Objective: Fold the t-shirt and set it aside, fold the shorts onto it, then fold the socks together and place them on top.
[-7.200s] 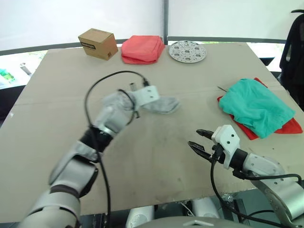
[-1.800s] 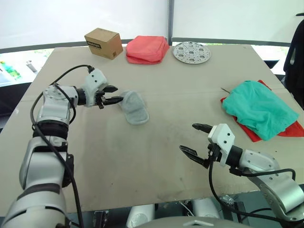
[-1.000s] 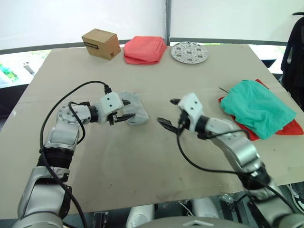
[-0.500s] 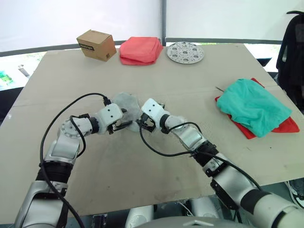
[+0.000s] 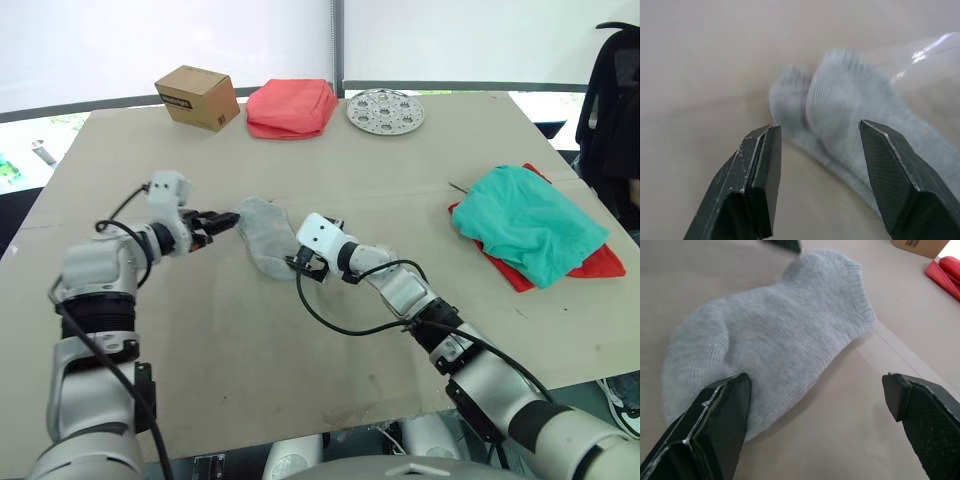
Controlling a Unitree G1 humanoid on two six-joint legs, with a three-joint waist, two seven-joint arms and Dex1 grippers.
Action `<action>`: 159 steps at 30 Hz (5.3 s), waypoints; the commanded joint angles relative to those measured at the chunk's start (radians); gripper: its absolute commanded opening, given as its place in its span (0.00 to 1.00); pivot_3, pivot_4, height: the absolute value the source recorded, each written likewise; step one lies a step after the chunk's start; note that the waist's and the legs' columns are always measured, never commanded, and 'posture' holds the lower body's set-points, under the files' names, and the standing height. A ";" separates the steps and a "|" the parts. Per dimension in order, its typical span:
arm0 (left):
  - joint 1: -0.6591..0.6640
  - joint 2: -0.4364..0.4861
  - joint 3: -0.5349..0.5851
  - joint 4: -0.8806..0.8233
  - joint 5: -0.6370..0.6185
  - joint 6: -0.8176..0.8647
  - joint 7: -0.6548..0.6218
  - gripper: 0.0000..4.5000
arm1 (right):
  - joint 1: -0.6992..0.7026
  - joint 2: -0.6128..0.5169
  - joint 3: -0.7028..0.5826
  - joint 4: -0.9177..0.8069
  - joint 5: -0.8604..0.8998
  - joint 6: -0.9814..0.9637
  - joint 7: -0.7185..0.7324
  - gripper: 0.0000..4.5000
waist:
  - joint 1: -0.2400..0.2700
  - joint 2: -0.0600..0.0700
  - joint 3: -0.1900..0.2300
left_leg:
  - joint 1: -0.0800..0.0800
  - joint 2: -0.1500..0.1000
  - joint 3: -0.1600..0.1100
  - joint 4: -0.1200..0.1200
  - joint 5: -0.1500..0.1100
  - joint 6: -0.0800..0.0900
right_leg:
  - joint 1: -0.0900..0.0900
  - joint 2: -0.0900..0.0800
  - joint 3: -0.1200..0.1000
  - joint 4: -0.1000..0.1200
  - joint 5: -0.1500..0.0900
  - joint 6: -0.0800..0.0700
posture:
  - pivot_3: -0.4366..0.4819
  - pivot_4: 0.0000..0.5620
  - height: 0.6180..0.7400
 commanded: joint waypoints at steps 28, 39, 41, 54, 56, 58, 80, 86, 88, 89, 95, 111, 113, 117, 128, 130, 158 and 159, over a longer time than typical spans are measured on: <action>-0.302 -0.059 -0.088 0.661 0.186 -0.461 -0.161 0.03 | 0.332 -0.289 -0.208 -0.854 0.319 0.407 0.146 1.00 | 0.024 -0.004 -0.003 | -0.001 -0.001 0.001 -0.002 0.000 0.000 | -0.001 -0.002 0.000 -0.005 0.000 0.000 | 0.48 0.27 1.00; -0.050 -0.044 0.038 0.115 0.139 -0.474 0.071 0.03 | 0.365 -0.298 -0.213 -0.870 0.337 0.400 0.121 1.00 | 0.024 -0.004 -0.002 | -0.002 0.002 0.000 -0.003 0.000 0.000 | -0.002 -0.002 0.000 -0.005 0.000 0.000 | 0.48 0.27 1.00; 0.083 -0.017 -0.005 -0.084 0.234 -0.652 0.117 0.03 | 0.370 -0.303 -0.214 -0.869 0.341 0.394 0.127 1.00 | 0.024 -0.004 -0.002 | -0.002 0.003 0.000 -0.004 0.000 0.000 | -0.002 -0.002 -0.001 -0.006 0.000 0.000 | 0.48 0.27 1.00; 0.327 0.186 -0.217 -0.267 0.841 -1.372 0.511 0.03 | 0.444 -0.361 -0.231 -0.924 0.373 0.391 0.147 1.00 | 0.045 0.002 0.000 | -0.004 0.003 0.000 -0.007 0.000 0.000 | -0.002 -0.012 -0.004 -0.015 0.001 -0.009 | 0.48 0.27 1.00; 0.316 0.185 -0.246 -0.267 0.884 -1.403 0.540 0.03 | 0.459 -0.366 -0.234 -0.937 0.373 0.395 0.138 1.00 | 0.045 0.002 0.001 | -0.004 0.003 0.000 -0.007 0.000 0.000 | -0.002 -0.010 -0.004 -0.015 0.003 -0.006 | 0.48 0.27 1.00; 0.305 0.179 -0.275 -0.273 0.920 -1.415 0.549 0.03 | 0.469 -0.366 -0.236 -0.947 0.373 0.398 0.127 1.00 | 0.046 0.002 0.001 | -0.005 0.002 0.000 -0.007 0.000 0.000 | -0.002 -0.008 -0.005 -0.015 0.003 -0.005 | 0.48 0.27 1.00; 0.290 0.276 -0.397 -0.106 0.711 -1.552 0.287 0.85 | 0.556 -0.442 -0.235 -1.035 0.405 0.365 0.153 1.00 | 0.023 0.002 0.000 | -0.001 0.002 0.003 -0.006 0.000 0.000 | 0.001 -0.003 -0.004 -0.014 0.003 -0.004 | 0.48 0.27 1.00; 0.468 0.358 -0.299 -0.252 0.206 -1.435 -0.001 0.95 | 0.548 -0.448 -0.235 -1.006 0.415 0.348 0.170 1.00 | 0.025 0.002 0.000 | -0.001 0.008 0.006 -0.006 0.000 0.000 | -0.001 -0.002 -0.002 -0.014 0.003 -0.004 | 0.48 0.27 1.00; 0.521 0.376 -0.249 -0.362 -0.017 -1.145 -0.096 0.95 | 0.543 -0.447 -0.235 -0.996 0.419 0.346 0.174 1.00 | 0.028 0.005 0.002 | -0.002 0.008 0.006 -0.006 0.000 0.000 | -0.001 -0.003 -0.002 -0.014 0.003 -0.004 | 0.48 0.27 1.00; 0.526 0.388 -0.222 -0.432 -0.153 -0.939 -0.119 0.95 | 0.541 -0.445 -0.236 -0.991 0.422 0.346 0.177 1.00 | 0.030 0.006 0.003 | -0.001 0.008 0.006 -0.006 0.000 0.000 | -0.001 -0.004 -0.003 -0.014 0.003 -0.005 | 0.48 0.27 1.00; 0.404 0.326 -0.126 -0.600 -0.533 -0.318 -0.045 0.57 | 0.545 -0.448 -0.237 -0.984 0.433 0.345 0.185 1.00 | 0.034 0.005 0.004 | -0.002 0.006 0.002 -0.002 0.000 0.000 | 0.003 -0.004 -0.005 -0.015 0.001 -0.004 | 0.48 0.27 1.00; 0.240 -0.116 -0.351 -0.191 -0.034 -0.379 0.158 0.02 | 0.430 -0.368 -0.210 -0.965 0.428 0.422 0.088 1.00 | 0.026 0.005 0.000 | 0.004 0.002 0.000 -0.004 0.000 0.000 | 0.008 0.001 -0.003 -0.015 0.002 -0.003 | 0.48 0.27 1.00; 0.244 -0.137 -0.340 -0.177 -0.027 -0.397 0.139 0.02 | 0.392 -0.333 -0.209 -0.914 0.423 0.427 0.066 1.00 | 0.027 0.005 -0.005 | 0.006 0.002 0.000 -0.004 0.000 0.000 | 0.010 0.000 -0.003 -0.015 0.001 -0.004 | 0.48 0.27 1.00; 0.267 -0.134 -0.215 -0.361 -0.191 -0.305 0.049 0.02 | 0.360 -0.290 -0.220 -0.867 0.447 0.447 0.062 1.00 | 0.026 0.006 -0.005 | 0.005 0.002 0.000 -0.004 0.000 0.000 | 0.010 -0.001 -0.002 -0.015 0.001 -0.004 | 0.48 0.27 1.00; 0.146 0.009 -0.011 -0.370 -0.248 -0.091 0.111 0.77 | 0.309 -0.254 -0.210 -0.778 0.434 0.425 0.074 1.00 | 0.031 0.007 -0.003 | 0.000 0.001 -0.003 -0.005 0.000 0.000 | 0.003 -0.001 -0.005 -0.014 0.002 -0.003 | 0.48 0.27 1.00; 0.116 -0.015 -0.034 -0.298 -0.191 -0.114 0.146 0.77 | 0.310 -0.258 -0.205 -0.776 0.429 0.426 0.076 1.00 | 0.028 0.007 -0.003 | 0.001 0.000 -0.002 -0.005 0.000 0.000 | 0.005 -0.001 -0.004 -0.015 0.002 -0.003 | 0.48 0.27 1.00; 0.445 0.031 -0.008 -0.692 -0.245 -0.122 -0.115 0.77 | 0.308 -0.335 -0.098 -0.719 0.384 0.493 0.149 1.00 | 0.004 0.008 -0.001 | 0.000 0.002 -0.002 -0.008 0.000 0.000 | 0.002 0.001 -0.002 -0.015 0.001 -0.005 | 0.48 0.27 1.00; 0.479 0.066 0.004 -0.711 -0.249 -0.141 -0.163 0.77 | 0.289 -0.323 -0.091 -0.686 0.380 0.476 0.159 1.00 | 0.006 0.008 -0.001 | 0.000 0.003 -0.002 -0.009 0.000 0.000 | 0.001 0.000 -0.002 -0.015 0.000 -0.006 | 0.48 0.27 1.00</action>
